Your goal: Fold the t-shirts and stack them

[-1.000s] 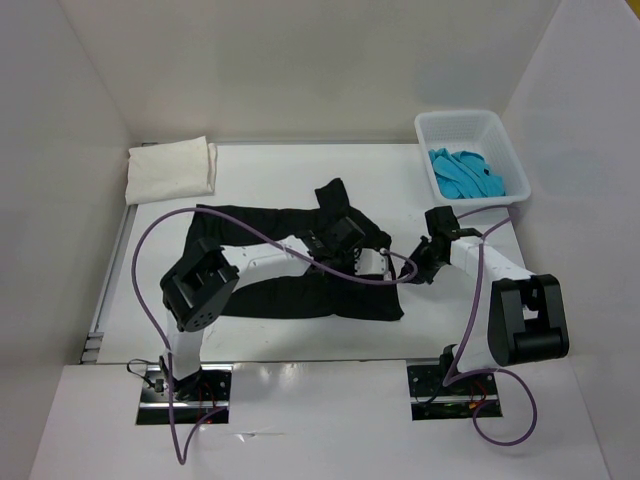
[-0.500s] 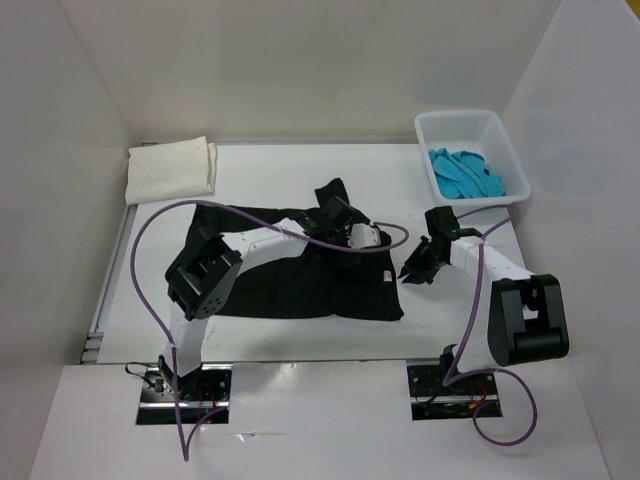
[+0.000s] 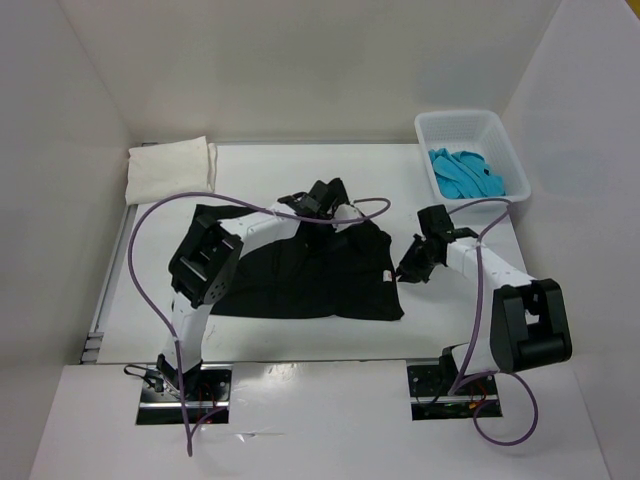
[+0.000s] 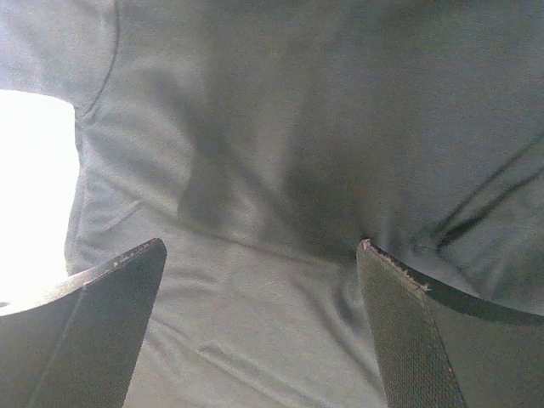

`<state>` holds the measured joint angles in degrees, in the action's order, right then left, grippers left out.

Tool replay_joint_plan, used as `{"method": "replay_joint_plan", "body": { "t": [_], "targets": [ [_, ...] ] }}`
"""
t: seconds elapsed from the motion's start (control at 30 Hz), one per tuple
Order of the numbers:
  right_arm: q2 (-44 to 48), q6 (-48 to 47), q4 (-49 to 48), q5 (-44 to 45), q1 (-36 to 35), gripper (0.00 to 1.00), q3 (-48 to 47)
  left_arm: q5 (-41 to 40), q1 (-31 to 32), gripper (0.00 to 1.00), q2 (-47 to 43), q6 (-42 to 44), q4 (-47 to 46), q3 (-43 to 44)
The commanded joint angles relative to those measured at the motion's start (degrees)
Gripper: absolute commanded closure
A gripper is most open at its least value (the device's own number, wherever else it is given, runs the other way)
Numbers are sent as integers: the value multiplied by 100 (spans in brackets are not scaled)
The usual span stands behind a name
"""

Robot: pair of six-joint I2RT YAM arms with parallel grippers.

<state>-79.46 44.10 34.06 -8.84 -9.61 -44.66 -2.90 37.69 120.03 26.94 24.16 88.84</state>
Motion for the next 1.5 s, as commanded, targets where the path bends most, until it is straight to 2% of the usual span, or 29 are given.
{"method": "replay_joint_plan", "body": {
  "t": [0.0,0.1,0.13,0.2,0.23,0.27,0.4,0.53,0.6,0.67,0.7,0.73,0.77,0.93,1.17,1.4,1.47],
  "targets": [
    [159,-200,-5,172,-243,77,-428,175,54,1,-339,-154,211,55],
    [-112,-436,-5,172,-349,77,-709,911,54,1,-524,-154,457,142],
    [-192,-498,-5,120,-349,77,-789,1479,54,1,-585,-154,710,212],
    [-385,-665,-75,59,-349,77,-1026,2053,54,1,-586,-154,949,414],
    [-438,-718,-136,58,-401,71,-1088,2282,54,1,-516,-93,1028,415],
    [-500,-779,-137,58,-402,70,-1227,2581,54,1,-515,-92,1099,415],
    [-816,-841,-137,-56,-402,67,-1369,2978,54,6,-173,-92,1310,468],
    [-756,-841,-189,-56,-402,66,-1369,3085,1,8,-242,-250,1136,310],
    [-755,-789,-190,-56,-402,66,-1369,3085,1,13,-374,-251,1012,196],
    [-755,-789,-190,-109,-402,66,-1369,3137,1,22,-375,-251,1011,195],
    [-755,-789,-242,-170,-402,66,-1369,3242,1,31,-375,-251,1090,195],
    [-807,-789,-242,-171,-402,69,-1369,3295,1,35,-375,-251,1178,195],
    [-808,-789,-242,-171,-402,73,-1369,3295,1,39,-375,-251,1178,143],
    [-983,-841,-295,-329,-402,76,-1422,3225,1,48,-173,-311,1380,64],
    [-1036,-841,-295,-329,-402,76,-1422,2954,1,49,161,-470,1381,168],
    [-1089,-894,-295,-434,-402,76,-1422,2707,-227,43,424,-576,1381,423],
    [-1089,-894,-295,-434,-463,73,-1422,2707,-297,42,425,-576,1328,476]
  ]
}}
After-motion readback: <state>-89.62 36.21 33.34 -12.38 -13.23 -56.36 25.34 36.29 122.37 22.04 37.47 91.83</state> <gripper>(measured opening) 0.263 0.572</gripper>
